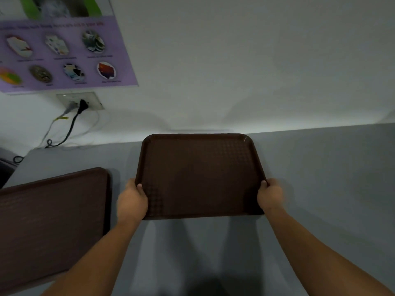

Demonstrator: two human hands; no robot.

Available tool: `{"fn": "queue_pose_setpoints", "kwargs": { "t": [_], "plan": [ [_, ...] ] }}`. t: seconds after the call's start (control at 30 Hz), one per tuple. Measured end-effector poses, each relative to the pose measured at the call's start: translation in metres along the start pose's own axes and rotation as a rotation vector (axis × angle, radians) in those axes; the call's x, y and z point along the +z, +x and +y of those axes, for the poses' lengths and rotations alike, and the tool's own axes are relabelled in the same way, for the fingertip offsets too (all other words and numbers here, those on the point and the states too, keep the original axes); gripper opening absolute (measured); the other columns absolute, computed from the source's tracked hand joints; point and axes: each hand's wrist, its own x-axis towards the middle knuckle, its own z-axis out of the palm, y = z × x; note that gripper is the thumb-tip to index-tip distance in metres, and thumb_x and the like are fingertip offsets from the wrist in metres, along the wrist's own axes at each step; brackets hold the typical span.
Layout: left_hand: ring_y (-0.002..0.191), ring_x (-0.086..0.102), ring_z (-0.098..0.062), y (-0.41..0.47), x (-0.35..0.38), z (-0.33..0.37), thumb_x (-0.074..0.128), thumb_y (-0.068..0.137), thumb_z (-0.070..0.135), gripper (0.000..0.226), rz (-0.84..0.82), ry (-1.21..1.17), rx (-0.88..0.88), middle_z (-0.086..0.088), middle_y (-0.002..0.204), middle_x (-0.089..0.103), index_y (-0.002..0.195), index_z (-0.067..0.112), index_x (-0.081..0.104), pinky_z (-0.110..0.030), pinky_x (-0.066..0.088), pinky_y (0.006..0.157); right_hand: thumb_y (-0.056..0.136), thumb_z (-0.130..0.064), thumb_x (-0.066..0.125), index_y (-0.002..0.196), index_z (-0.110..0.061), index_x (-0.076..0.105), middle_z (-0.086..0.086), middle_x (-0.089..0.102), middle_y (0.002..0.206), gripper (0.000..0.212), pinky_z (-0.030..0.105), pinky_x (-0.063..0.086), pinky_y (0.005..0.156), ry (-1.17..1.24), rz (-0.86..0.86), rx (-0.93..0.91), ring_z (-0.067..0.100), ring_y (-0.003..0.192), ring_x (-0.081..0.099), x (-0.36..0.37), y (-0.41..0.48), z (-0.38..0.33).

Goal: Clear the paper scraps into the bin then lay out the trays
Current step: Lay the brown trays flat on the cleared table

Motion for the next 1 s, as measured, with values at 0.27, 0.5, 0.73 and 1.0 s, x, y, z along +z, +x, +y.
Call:
{"fn": "queue_pose_setpoints", "kwargs": {
  "t": [0.27,0.5,0.73,1.0],
  "plan": [
    [0.104,0.061,-0.046,-0.015,-0.062,-0.048,0.042,0.104,0.022,0.037,0.088,0.037,0.002,-0.027,0.113,0.066,0.134,0.004,0.051,-0.044,0.048,0.086,0.101,-0.020,0.044,0.103,0.003,0.063,0.024,0.066,0.098,0.029,0.037,0.045,0.075,0.063,-0.044,-0.113,0.041,0.092,0.062,0.030,-0.052,-0.018],
    [0.099,0.063,-0.044,-0.027,-0.132,-0.117,0.040,0.104,0.022,0.036,0.132,0.023,-0.022,-0.025,0.109,0.067,0.133,0.004,0.052,-0.043,0.050,0.082,0.102,-0.022,0.043,0.106,0.001,0.062,0.023,0.066,0.098,0.030,0.037,0.045,0.073,0.067,-0.115,-0.214,0.041,0.092,0.061,0.068,-0.124,-0.050],
    [0.110,0.058,-0.046,-0.032,-0.201,-0.195,0.042,0.104,0.023,0.040,0.159,0.040,-0.126,-0.027,0.121,0.063,0.138,0.003,0.049,-0.046,0.047,0.091,0.102,-0.019,0.043,0.095,0.000,0.060,0.019,0.063,0.089,0.026,0.033,0.037,0.068,0.087,-0.191,-0.305,0.036,0.084,0.059,0.117,-0.197,-0.093],
    [0.117,0.055,-0.047,-0.019,-0.262,-0.297,0.046,0.103,0.022,0.042,0.181,0.149,-0.238,-0.030,0.126,0.060,0.138,-0.001,0.050,-0.048,0.043,0.099,0.100,-0.015,0.047,0.099,0.000,0.066,0.018,0.069,0.092,0.025,0.029,0.040,0.068,0.080,-0.262,-0.349,0.035,0.087,0.063,0.189,-0.279,-0.127]
  ]
}}
